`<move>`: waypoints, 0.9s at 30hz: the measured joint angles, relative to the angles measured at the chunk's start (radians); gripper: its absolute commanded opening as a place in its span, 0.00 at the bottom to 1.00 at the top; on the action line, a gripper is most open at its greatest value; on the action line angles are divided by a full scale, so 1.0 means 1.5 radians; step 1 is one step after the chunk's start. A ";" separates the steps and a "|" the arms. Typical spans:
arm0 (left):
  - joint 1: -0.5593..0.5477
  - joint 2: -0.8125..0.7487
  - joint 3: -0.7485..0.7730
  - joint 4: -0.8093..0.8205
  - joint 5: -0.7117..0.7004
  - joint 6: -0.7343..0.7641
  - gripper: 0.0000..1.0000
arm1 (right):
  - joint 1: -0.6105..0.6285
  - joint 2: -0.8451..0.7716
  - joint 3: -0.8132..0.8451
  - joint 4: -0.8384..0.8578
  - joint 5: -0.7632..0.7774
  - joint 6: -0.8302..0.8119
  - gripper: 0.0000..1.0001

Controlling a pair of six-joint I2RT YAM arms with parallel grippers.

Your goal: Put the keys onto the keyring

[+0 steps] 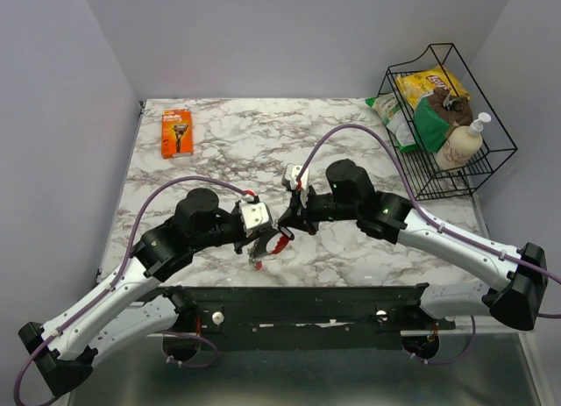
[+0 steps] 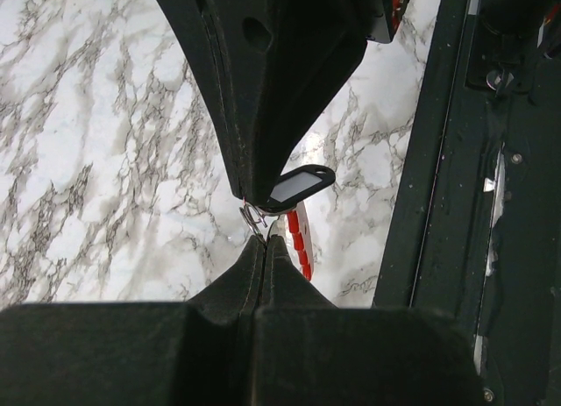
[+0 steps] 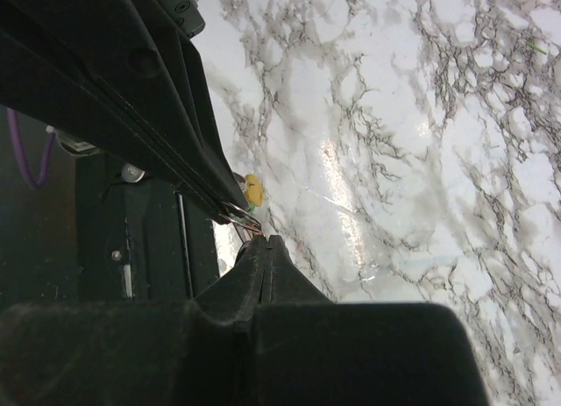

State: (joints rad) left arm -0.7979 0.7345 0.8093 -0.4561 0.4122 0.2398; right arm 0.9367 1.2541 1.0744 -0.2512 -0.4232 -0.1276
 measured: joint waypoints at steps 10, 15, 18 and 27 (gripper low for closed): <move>0.000 -0.011 -0.004 0.001 0.003 0.000 0.00 | 0.000 0.000 0.000 0.002 -0.016 -0.003 0.06; -0.001 -0.021 -0.005 0.005 0.014 0.000 0.00 | 0.000 -0.005 -0.003 0.003 -0.021 -0.011 0.39; -0.002 -0.026 -0.005 0.009 0.025 0.000 0.00 | -0.001 -0.011 -0.012 0.010 -0.015 -0.016 0.59; -0.003 -0.034 -0.005 0.022 0.049 0.002 0.00 | -0.005 -0.122 -0.075 0.028 0.032 -0.030 0.80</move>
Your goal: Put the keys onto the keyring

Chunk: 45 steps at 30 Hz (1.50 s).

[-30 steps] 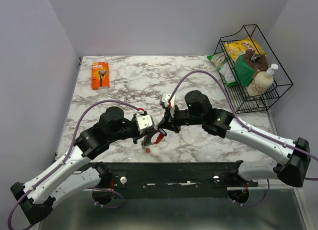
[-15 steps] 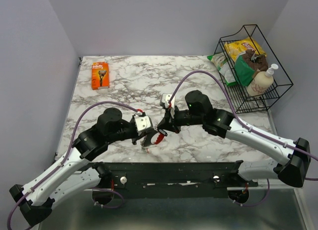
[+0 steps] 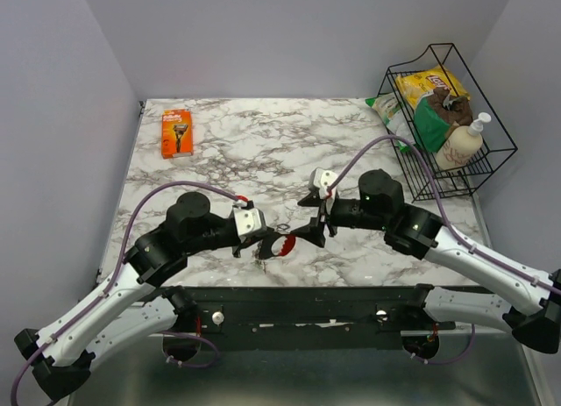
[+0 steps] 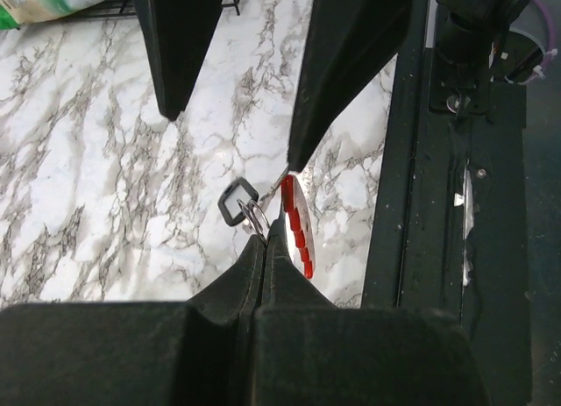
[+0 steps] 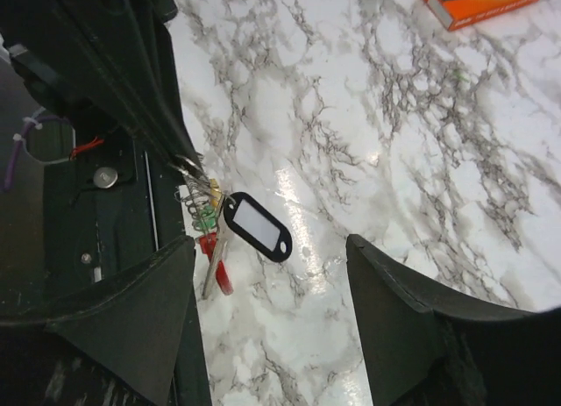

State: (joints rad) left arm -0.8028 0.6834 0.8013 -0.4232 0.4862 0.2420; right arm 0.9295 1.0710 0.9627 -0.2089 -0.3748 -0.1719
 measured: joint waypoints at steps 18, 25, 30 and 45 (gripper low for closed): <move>0.000 -0.022 -0.004 0.049 0.072 0.021 0.00 | 0.000 -0.066 -0.001 0.044 -0.192 -0.039 0.58; 0.000 -0.022 -0.004 0.064 0.105 0.020 0.00 | 0.000 -0.038 0.017 0.045 -0.251 -0.037 0.52; 0.000 -0.019 -0.004 0.077 0.122 0.015 0.00 | 0.000 -0.026 0.024 0.051 -0.267 -0.036 0.51; 0.000 -0.014 -0.004 0.088 0.138 0.005 0.00 | 0.000 0.007 0.024 0.060 -0.270 -0.025 0.23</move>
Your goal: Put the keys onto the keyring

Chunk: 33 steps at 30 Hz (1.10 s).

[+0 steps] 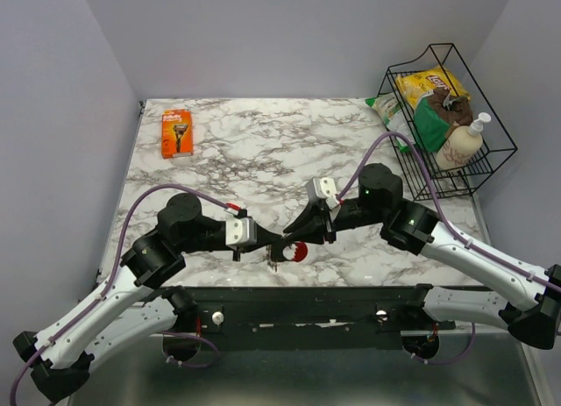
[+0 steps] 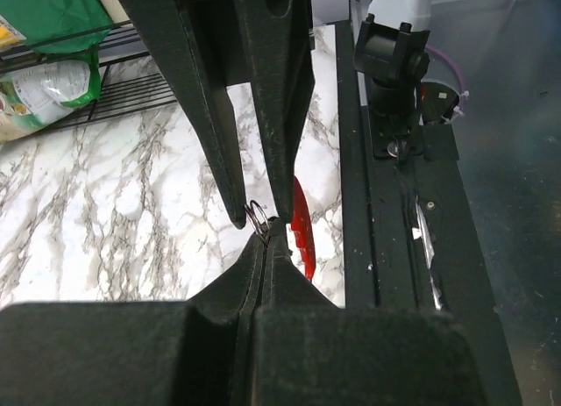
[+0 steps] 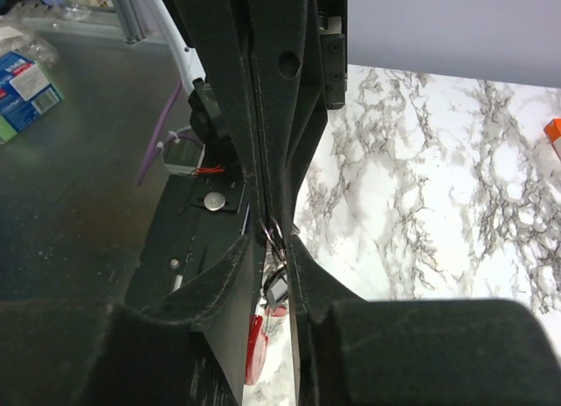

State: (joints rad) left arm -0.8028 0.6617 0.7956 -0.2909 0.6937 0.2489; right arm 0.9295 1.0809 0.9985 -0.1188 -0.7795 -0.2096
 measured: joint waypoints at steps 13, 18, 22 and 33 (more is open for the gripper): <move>0.000 -0.016 0.000 0.020 0.011 -0.022 0.02 | 0.000 0.001 0.011 0.013 -0.009 0.007 0.01; 0.000 -0.021 0.000 0.025 0.008 -0.035 0.35 | 0.000 0.001 0.017 0.009 -0.008 0.007 0.01; 0.000 -0.022 0.020 0.018 -0.003 -0.042 0.46 | 0.000 0.001 0.018 -0.008 -0.003 0.006 0.01; 0.000 0.092 0.238 -0.137 -0.024 -0.017 0.52 | 0.000 0.001 0.018 -0.062 0.051 -0.011 0.01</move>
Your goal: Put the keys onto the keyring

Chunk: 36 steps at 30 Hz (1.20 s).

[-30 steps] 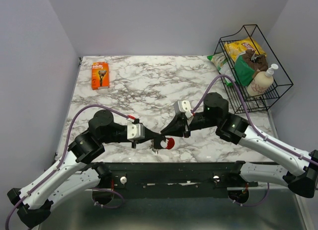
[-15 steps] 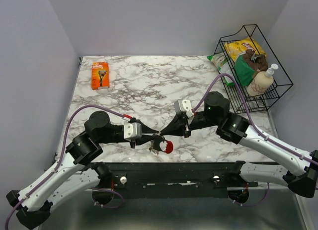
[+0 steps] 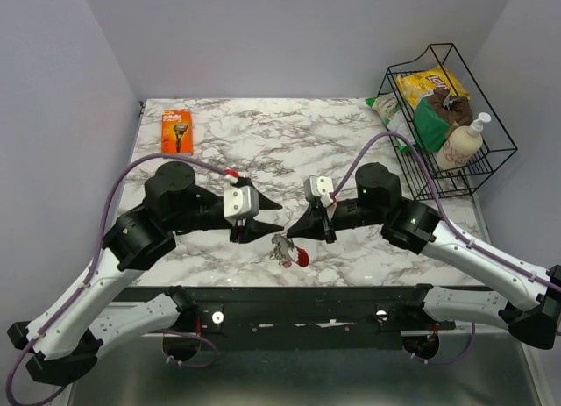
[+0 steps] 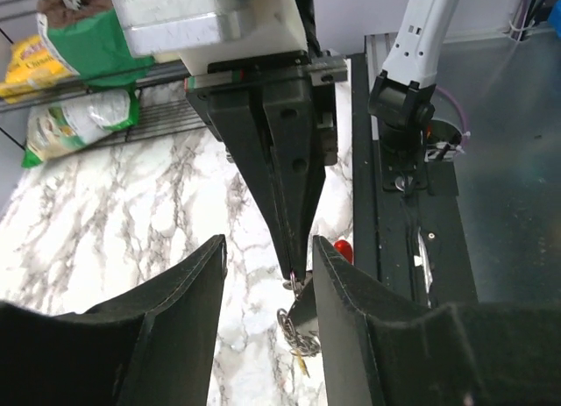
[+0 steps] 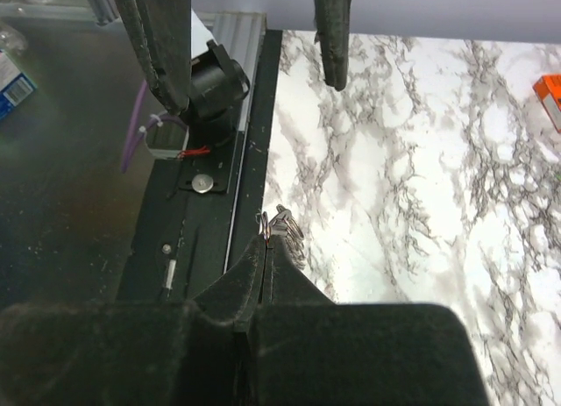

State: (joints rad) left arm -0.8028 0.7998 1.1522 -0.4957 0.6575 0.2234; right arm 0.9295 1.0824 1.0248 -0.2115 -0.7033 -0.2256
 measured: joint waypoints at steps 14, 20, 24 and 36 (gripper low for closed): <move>0.000 0.224 0.170 -0.277 -0.002 0.054 0.36 | 0.000 0.002 0.000 -0.020 0.056 -0.008 0.01; 0.000 0.250 0.190 -0.324 -0.003 0.061 0.33 | 0.000 0.002 0.000 -0.020 0.064 -0.009 0.01; 0.000 0.259 0.190 -0.333 -0.006 0.063 0.28 | 0.000 0.002 0.000 -0.020 0.070 -0.010 0.01; -0.003 0.271 0.190 -0.334 -0.020 0.069 0.10 | -0.001 -0.001 0.000 -0.033 0.082 -0.015 0.01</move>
State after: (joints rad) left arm -0.8074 1.2060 1.4380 -0.9966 0.6281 0.3264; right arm 0.9279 1.0809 1.0248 -0.2607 -0.5808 -0.2478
